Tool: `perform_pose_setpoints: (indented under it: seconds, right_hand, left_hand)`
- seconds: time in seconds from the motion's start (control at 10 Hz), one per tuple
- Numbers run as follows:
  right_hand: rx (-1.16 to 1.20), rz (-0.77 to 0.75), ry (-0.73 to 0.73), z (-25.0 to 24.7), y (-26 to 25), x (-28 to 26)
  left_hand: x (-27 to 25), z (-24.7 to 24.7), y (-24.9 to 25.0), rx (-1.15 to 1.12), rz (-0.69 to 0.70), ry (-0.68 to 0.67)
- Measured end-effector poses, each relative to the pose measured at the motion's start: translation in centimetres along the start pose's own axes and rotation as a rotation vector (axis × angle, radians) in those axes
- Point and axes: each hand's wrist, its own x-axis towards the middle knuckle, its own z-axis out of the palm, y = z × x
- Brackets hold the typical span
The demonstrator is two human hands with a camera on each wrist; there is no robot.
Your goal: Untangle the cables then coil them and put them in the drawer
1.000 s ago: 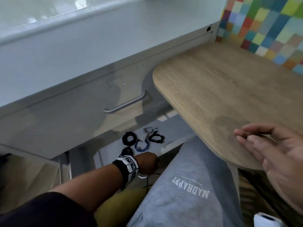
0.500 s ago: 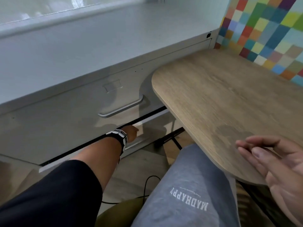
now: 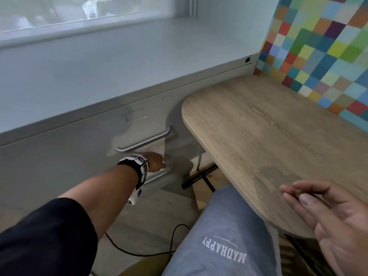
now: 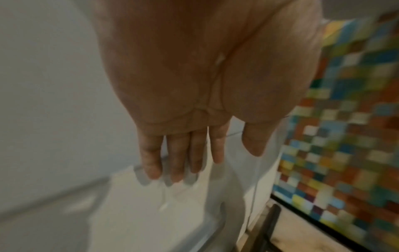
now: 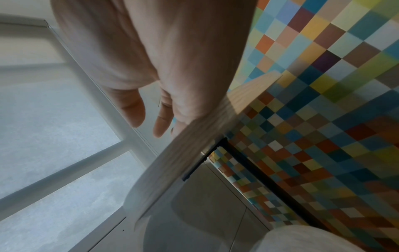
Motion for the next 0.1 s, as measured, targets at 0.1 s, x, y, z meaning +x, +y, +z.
perform_pose_setpoints:
  seconds: [0.1]
  right_hand:
    - [0.006,0.001,-0.001,0.14,-0.05,-0.21]
  left_hand:
    - [-4.59,-3.55,2.1,0.063,0.161,0.02]
